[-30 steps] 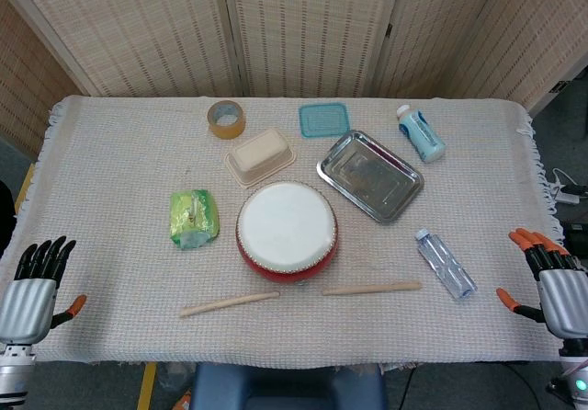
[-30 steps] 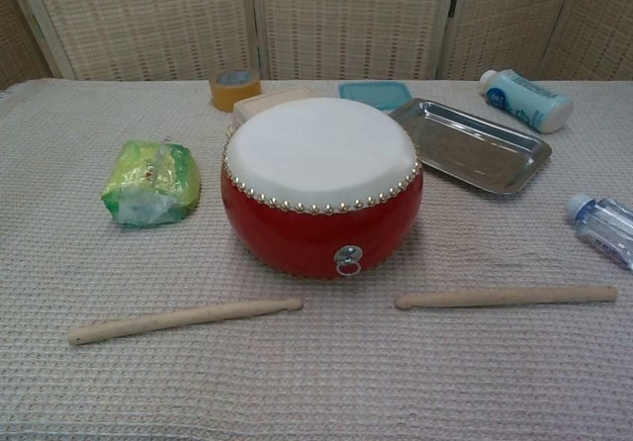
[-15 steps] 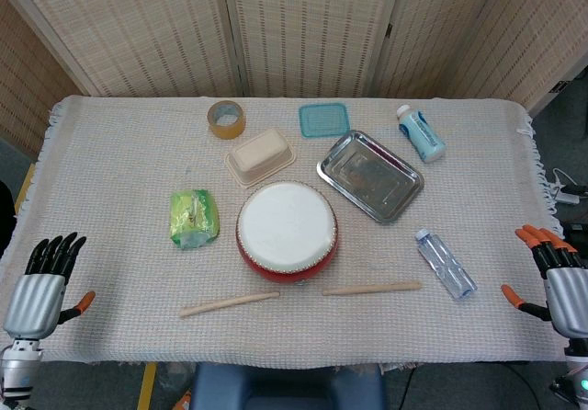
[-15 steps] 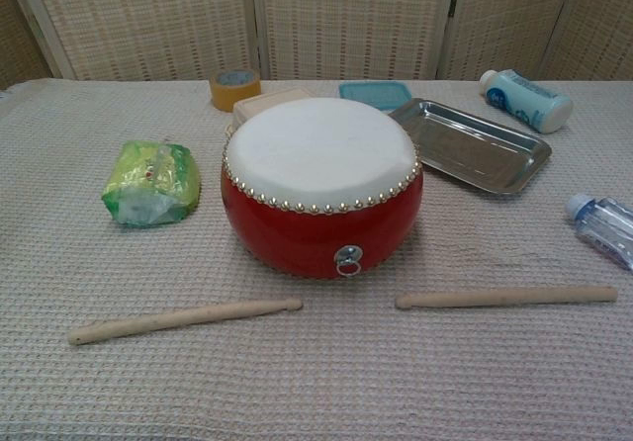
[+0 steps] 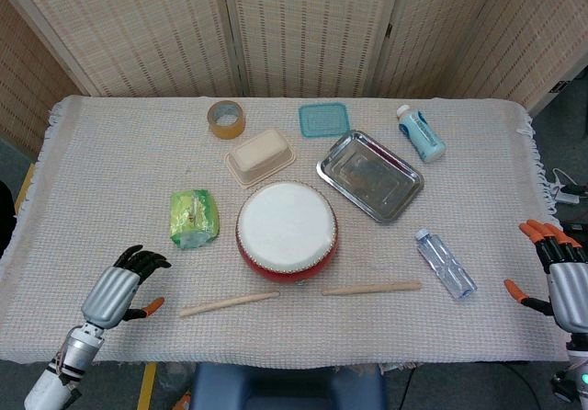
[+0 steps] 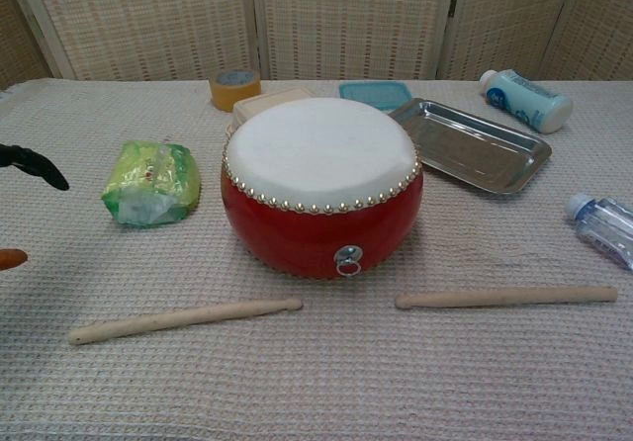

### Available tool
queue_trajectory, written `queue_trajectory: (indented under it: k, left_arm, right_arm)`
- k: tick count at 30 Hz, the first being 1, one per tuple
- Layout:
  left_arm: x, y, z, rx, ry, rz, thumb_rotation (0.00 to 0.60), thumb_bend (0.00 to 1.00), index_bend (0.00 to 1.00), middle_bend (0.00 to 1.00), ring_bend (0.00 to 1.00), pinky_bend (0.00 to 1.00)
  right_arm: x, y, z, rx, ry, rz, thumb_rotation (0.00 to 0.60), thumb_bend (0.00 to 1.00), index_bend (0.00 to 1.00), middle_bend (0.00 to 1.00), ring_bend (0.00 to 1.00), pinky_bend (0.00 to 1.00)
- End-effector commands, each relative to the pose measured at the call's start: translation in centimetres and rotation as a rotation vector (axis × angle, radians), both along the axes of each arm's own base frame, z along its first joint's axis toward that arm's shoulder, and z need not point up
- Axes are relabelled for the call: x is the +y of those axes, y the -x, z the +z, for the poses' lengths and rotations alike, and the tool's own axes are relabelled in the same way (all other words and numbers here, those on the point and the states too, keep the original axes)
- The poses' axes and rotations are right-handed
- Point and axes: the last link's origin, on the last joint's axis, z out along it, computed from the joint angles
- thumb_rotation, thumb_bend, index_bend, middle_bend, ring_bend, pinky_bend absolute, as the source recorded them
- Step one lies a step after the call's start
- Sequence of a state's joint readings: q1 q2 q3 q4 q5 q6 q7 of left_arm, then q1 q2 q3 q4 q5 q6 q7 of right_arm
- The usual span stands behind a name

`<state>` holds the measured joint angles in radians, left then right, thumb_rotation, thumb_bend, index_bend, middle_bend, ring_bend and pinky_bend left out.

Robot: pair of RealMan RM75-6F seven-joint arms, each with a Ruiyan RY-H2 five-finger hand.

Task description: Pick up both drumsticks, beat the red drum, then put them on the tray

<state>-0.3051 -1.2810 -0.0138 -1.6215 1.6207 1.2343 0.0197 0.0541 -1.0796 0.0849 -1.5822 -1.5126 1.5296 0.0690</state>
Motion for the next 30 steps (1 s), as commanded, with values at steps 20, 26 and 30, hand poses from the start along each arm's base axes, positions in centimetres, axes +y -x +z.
queue_trajectory:
  k: [20,26,30]
  left_arm:
    - [0.4,-6.8,-9.8,-0.035,0.156,0.065,0.600,0.36,0.42,0.23,0.11,0.05]
    - [0.2,-7.6,-11.2,-0.025,0.187,0.117,0.600,0.36,0.41,0.21,0.08,0.03]
    - [0.3,-8.0,-12.1,-0.009,0.184,0.136,0.600,0.36,0.41,0.20,0.07,0.02]
  right_arm:
    - [-0.3,0.3,-0.2,-0.008,-0.010,-0.010,0.552,0.13,0.16,0.13,0.05,0.21]
    - [-0.3,0.5,-0.1,-0.010,-0.013,-0.014,0.553,0.13,0.16,0.13,0.05,0.21]
    - [-0.4,0.6,-0.1,-0.012,-0.015,-0.012,0.551,0.13,0.16,0.13,0.05,0.21]
